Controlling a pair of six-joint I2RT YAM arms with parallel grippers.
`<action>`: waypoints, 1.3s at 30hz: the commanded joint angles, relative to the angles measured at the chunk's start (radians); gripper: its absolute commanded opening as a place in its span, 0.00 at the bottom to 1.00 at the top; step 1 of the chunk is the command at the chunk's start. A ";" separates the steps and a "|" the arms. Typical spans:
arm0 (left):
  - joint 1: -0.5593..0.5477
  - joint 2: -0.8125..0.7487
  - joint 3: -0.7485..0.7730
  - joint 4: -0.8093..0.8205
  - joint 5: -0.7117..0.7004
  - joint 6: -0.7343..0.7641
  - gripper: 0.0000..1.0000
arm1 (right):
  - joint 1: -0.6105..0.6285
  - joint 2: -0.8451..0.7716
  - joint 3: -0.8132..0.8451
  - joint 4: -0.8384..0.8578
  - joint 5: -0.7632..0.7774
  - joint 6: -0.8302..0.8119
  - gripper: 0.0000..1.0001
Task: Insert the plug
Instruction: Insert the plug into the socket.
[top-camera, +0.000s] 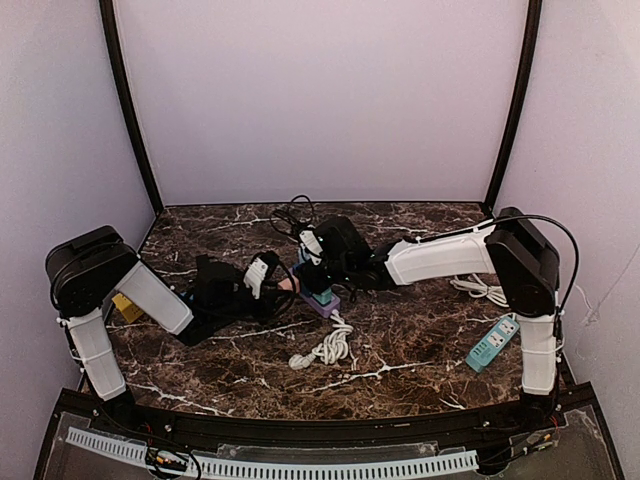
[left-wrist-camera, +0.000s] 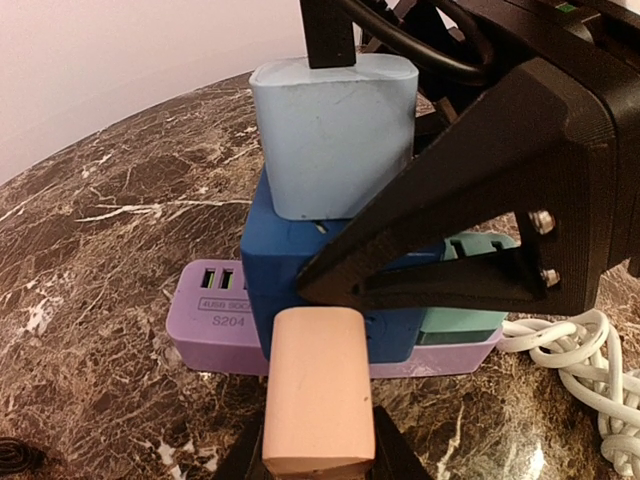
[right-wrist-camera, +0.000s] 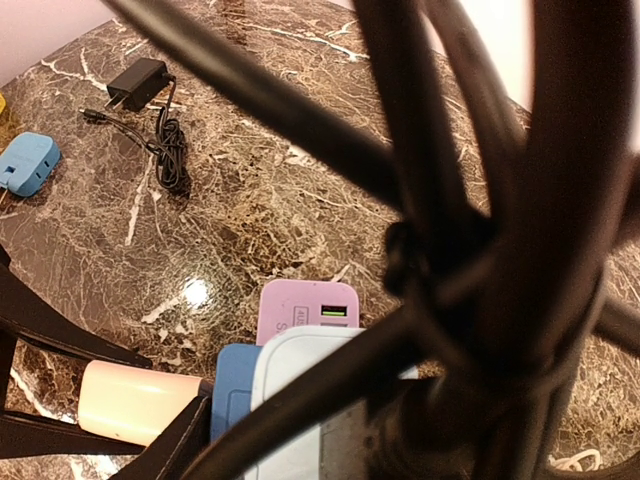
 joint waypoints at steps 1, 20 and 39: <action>-0.010 0.004 0.063 -0.026 -0.039 -0.001 0.01 | 0.110 -0.006 -0.030 -0.091 -0.333 0.061 0.00; -0.010 -0.024 0.001 -0.077 0.001 0.051 0.01 | 0.076 -0.142 -0.033 -0.154 -0.183 0.061 0.59; -0.015 -0.018 -0.008 -0.065 0.015 0.053 0.01 | 0.065 -0.236 -0.117 -0.118 -0.158 -0.002 0.84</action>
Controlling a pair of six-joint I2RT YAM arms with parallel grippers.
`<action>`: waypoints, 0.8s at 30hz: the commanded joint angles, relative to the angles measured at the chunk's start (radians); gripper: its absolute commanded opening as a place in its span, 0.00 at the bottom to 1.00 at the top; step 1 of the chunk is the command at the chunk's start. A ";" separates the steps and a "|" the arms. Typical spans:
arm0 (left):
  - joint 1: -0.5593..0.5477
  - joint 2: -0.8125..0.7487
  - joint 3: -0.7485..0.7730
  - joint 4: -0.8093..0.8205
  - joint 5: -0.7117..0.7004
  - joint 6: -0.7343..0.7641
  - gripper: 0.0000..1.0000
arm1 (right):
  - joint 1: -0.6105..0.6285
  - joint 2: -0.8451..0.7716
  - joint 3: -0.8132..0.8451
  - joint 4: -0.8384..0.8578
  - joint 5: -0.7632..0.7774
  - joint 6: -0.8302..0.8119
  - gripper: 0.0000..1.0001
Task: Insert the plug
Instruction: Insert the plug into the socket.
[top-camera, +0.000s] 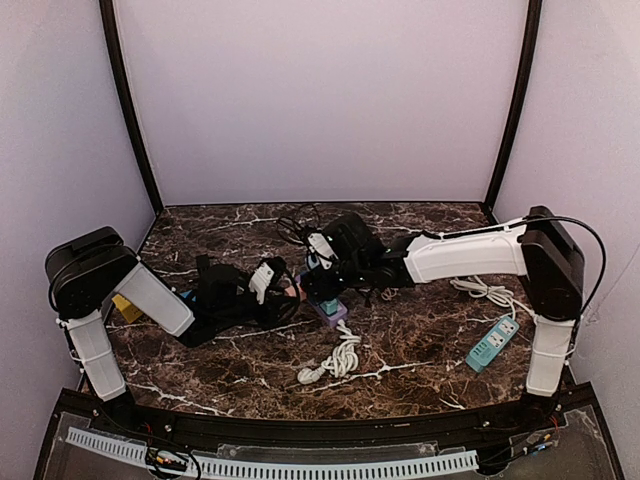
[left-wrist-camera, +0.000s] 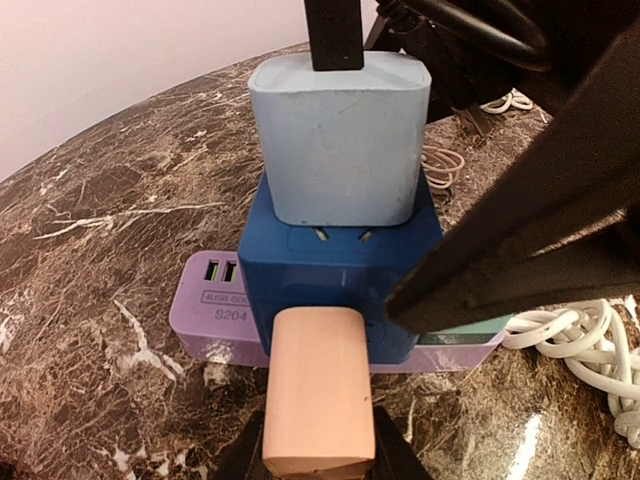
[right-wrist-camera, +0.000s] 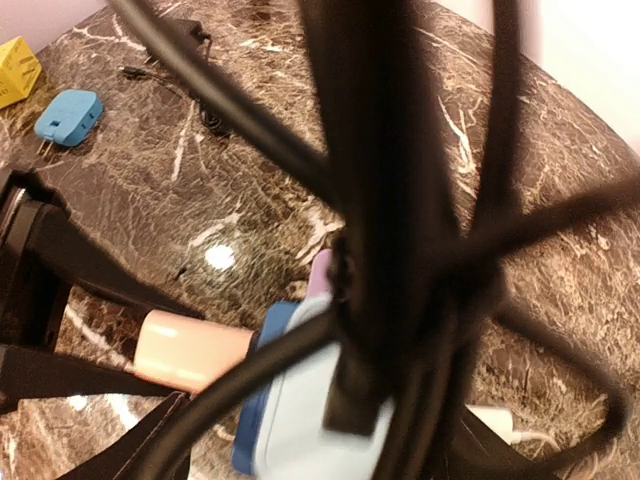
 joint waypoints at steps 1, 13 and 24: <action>0.005 -0.012 -0.012 -0.033 -0.041 0.011 0.01 | 0.045 -0.123 -0.076 0.044 -0.137 -0.084 0.86; 0.005 -0.005 -0.014 -0.024 -0.025 0.012 0.01 | -0.219 -0.287 -0.251 -0.073 -0.677 -0.647 0.86; 0.005 0.010 0.008 -0.029 -0.019 0.032 0.01 | -0.457 0.028 0.019 -0.178 -0.917 -1.161 0.77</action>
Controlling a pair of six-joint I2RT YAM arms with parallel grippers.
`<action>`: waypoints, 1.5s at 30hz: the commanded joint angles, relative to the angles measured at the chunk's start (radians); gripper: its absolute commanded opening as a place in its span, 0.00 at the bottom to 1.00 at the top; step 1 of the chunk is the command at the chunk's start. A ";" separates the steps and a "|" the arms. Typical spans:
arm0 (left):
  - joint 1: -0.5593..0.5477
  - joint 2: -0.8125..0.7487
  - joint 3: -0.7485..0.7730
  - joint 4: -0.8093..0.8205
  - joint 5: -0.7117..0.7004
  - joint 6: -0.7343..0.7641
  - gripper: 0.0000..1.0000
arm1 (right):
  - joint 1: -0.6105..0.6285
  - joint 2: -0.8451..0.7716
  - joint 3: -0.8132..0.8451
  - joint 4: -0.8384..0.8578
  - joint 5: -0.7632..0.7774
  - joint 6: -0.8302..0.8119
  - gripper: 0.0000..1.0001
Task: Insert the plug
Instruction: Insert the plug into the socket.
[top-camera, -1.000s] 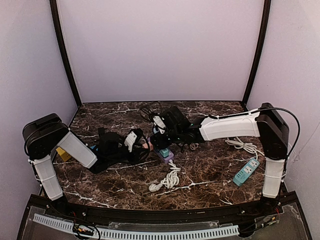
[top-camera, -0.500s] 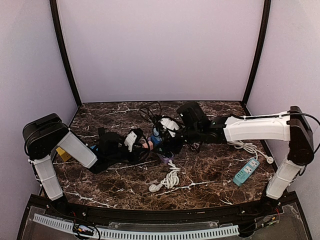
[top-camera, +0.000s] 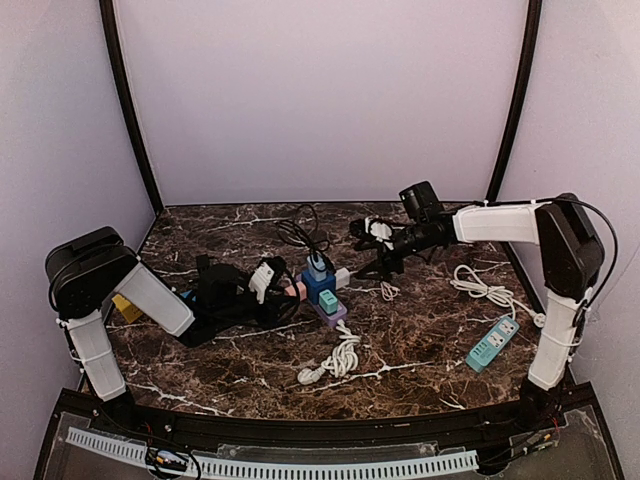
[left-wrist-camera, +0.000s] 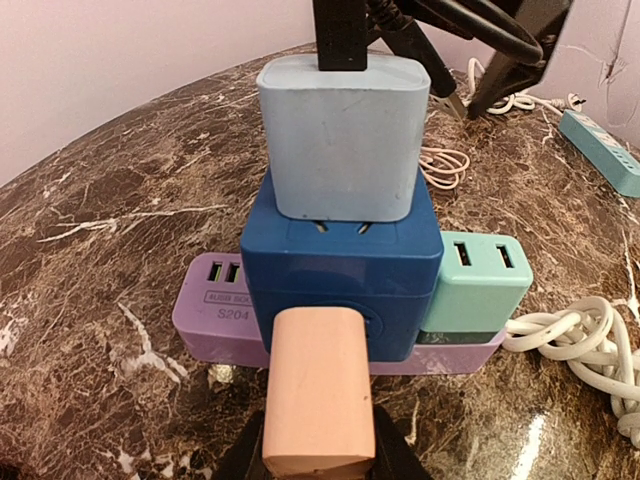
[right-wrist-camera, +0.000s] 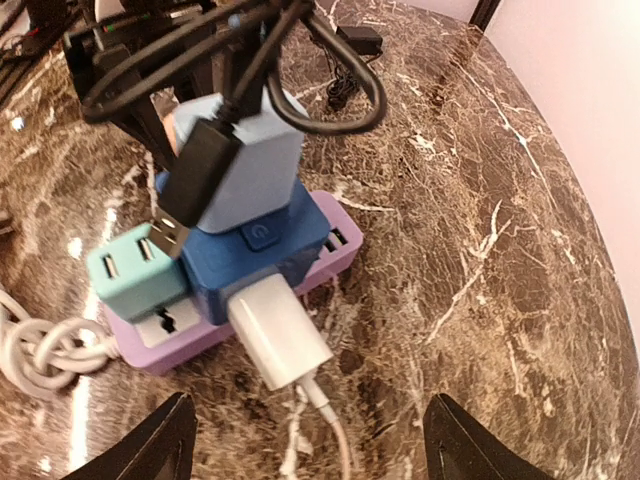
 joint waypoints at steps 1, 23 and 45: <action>0.006 0.010 0.010 -0.031 -0.014 0.022 0.01 | -0.017 0.131 0.129 -0.090 -0.064 -0.251 0.75; 0.007 0.032 0.031 -0.002 0.065 0.043 0.01 | 0.124 0.288 0.247 -0.120 -0.079 -0.315 0.05; 0.006 0.058 0.090 0.114 0.202 -0.018 0.01 | 0.335 0.241 0.315 -0.138 -0.059 -0.323 0.00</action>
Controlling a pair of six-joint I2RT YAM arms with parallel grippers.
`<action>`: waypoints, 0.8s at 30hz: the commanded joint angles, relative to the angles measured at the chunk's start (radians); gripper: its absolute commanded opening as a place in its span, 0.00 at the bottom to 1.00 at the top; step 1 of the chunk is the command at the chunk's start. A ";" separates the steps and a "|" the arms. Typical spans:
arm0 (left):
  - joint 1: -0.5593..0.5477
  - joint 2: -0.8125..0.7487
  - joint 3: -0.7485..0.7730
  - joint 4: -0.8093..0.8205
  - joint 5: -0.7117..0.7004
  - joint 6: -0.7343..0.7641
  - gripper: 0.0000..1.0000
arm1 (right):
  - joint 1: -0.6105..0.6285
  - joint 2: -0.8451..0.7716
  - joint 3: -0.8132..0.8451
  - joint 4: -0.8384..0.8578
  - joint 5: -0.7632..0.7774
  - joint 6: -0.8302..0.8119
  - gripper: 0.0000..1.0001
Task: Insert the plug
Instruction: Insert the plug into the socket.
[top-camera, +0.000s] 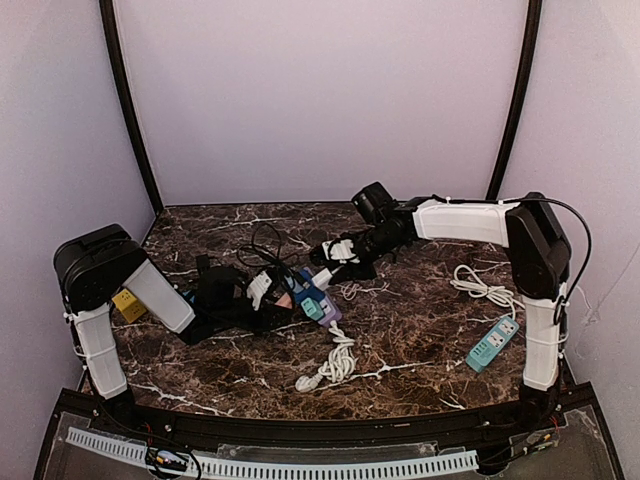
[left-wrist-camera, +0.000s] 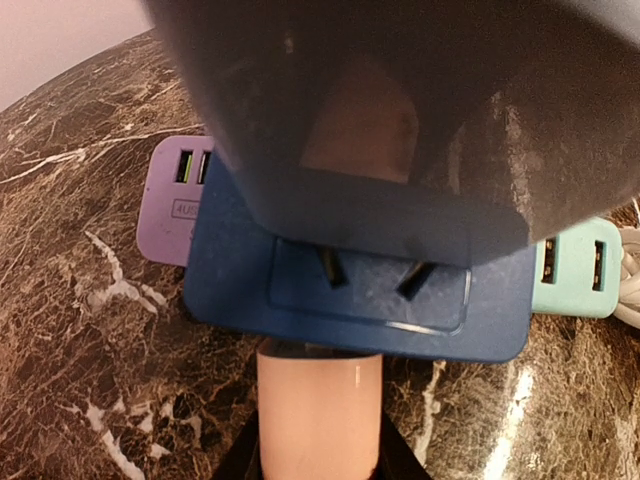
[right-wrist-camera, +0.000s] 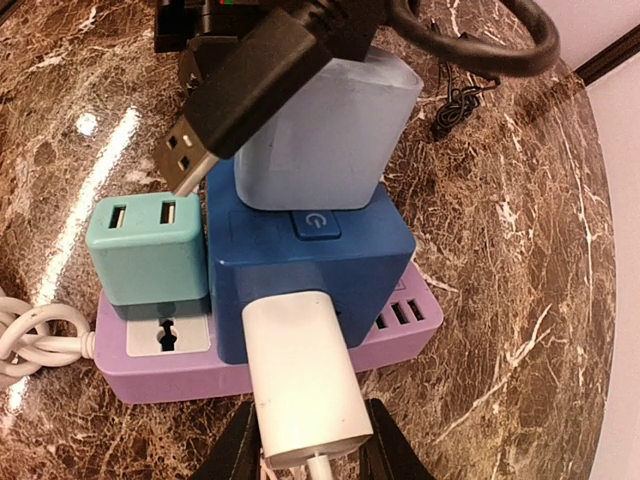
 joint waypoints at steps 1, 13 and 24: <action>-0.051 -0.012 0.082 0.191 0.050 -0.055 0.01 | 0.151 0.055 0.000 0.124 -0.199 0.032 0.00; -0.027 -0.148 0.109 0.015 0.209 0.078 0.01 | 0.107 0.084 -0.074 0.115 -0.086 0.102 0.00; -0.008 -0.207 0.224 -0.364 0.347 0.263 0.01 | 0.102 0.050 -0.128 0.144 -0.203 0.003 0.00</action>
